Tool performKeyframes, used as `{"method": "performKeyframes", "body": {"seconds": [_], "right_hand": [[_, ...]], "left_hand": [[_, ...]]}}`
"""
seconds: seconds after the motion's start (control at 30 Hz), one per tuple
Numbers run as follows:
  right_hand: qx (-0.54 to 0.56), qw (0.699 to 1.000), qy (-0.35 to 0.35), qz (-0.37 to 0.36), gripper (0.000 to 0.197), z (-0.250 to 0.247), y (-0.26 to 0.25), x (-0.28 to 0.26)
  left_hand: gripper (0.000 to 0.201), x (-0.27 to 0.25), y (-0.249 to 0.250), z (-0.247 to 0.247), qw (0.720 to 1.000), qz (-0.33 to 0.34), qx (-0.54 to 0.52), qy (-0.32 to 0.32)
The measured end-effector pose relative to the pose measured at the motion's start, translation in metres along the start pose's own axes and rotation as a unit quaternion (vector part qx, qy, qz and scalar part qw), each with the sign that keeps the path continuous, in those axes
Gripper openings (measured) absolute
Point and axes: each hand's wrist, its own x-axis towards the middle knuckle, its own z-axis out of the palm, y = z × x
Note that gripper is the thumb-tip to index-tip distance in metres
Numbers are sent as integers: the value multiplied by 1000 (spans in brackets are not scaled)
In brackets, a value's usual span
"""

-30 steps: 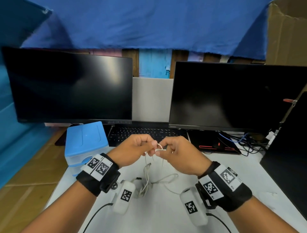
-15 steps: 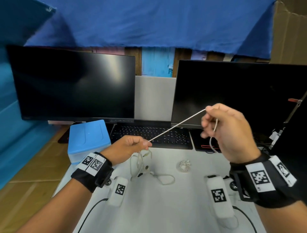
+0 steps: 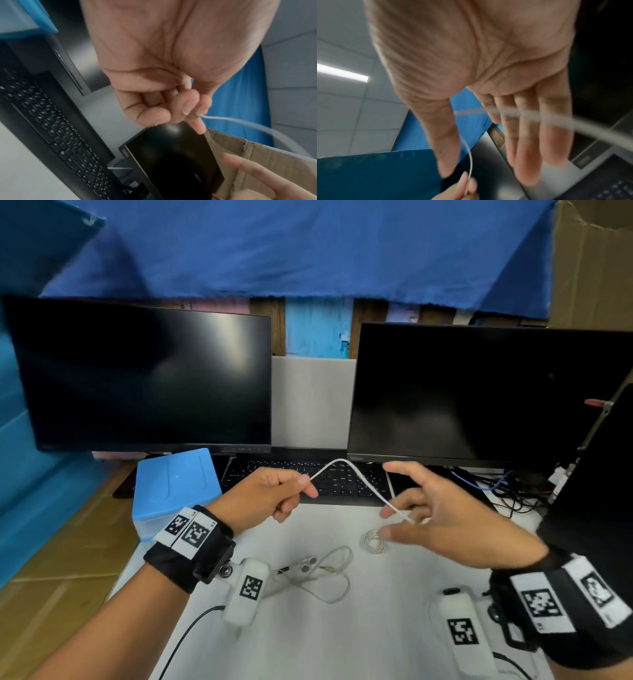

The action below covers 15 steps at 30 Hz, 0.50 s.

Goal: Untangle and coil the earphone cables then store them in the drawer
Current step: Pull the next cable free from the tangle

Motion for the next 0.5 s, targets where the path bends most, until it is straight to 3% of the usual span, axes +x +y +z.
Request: {"method": "performKeyframes", "body": {"seconds": [0.07, 0.13, 0.2, 0.33, 0.43, 0.5], "right_hand": [[69, 995, -65, -16, 101, 9, -1, 5], [150, 985, -83, -25, 101, 19, -3, 13], [199, 979, -32, -1, 85, 32, -3, 25], [258, 965, 19, 38, 17, 57, 10, 37], [243, 969, 28, 43, 12, 60, 27, 38], [231, 972, 36, 29, 17, 59, 36, 39]], "left_hand": [[28, 0, 7, 6, 1000, 10, 3, -8], [24, -2, 11, 13, 1000, 11, 0, -23], [20, -4, 11, 22, 999, 7, 1, -32], [18, -4, -2, 37, 999, 5, 37, -18], [20, -2, -15, 41, 998, -5, 66, 4], [20, -3, -21, 46, 998, -20, 55, -20]]}}
